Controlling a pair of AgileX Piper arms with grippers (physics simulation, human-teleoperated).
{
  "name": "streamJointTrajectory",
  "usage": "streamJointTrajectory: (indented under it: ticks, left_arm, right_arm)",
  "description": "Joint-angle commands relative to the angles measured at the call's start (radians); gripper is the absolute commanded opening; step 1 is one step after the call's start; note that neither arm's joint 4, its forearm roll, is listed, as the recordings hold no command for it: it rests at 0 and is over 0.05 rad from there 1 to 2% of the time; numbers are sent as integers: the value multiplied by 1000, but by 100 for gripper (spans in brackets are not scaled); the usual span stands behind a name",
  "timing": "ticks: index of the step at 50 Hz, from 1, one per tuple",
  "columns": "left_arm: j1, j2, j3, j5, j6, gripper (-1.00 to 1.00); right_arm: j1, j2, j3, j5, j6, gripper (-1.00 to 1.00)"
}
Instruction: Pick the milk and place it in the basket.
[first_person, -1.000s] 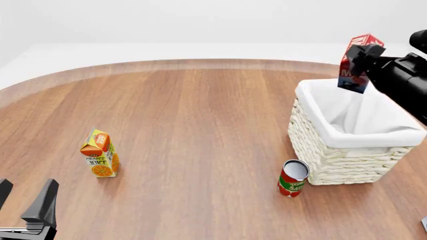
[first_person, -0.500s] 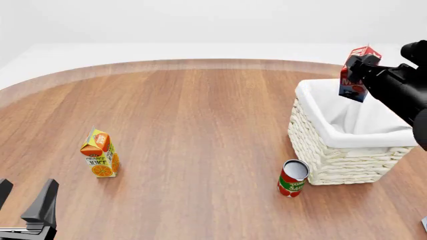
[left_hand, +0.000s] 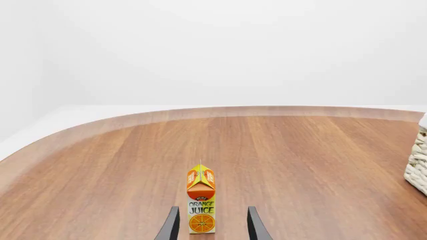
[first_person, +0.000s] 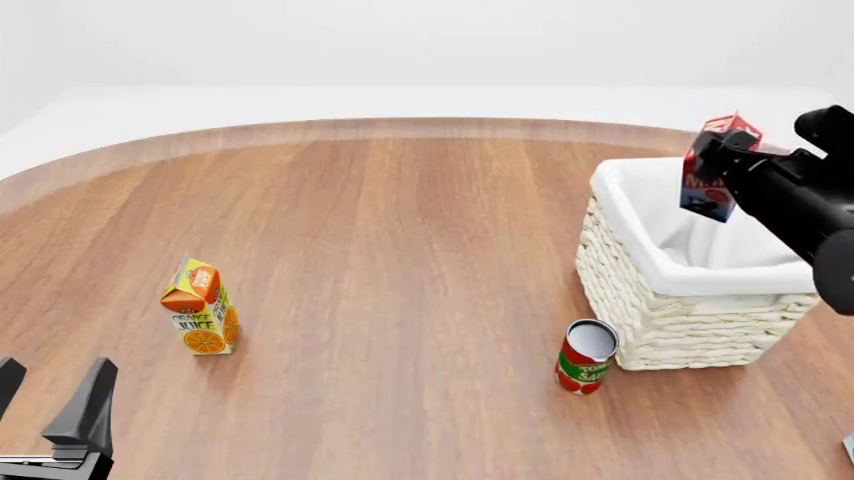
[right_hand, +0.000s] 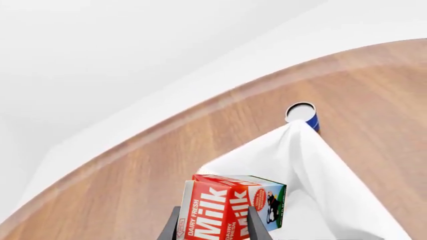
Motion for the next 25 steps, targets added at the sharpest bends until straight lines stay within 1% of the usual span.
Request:
streamJointTrajectory:
  ticks: [1, 4, 5, 18, 25]
  left_arm:
    - [0, 0, 0, 0, 0, 100]
    - [0, 0, 0, 0, 0, 100]
    - [0, 0, 0, 0, 0, 100]
    - [0, 0, 0, 0, 0, 100]
    - [0, 0, 0, 0, 0, 100]
  right_arm:
    - [-11, 36, 6, -55, 44, -100]
    - [-12, 45, 6, -60, 39, -100]
    - [-13, 52, 9, -70, 46, -100]
    - [-21, 109, 27, -119, 62, -100]
    - [-26, 138, 35, -143, 59, -100]
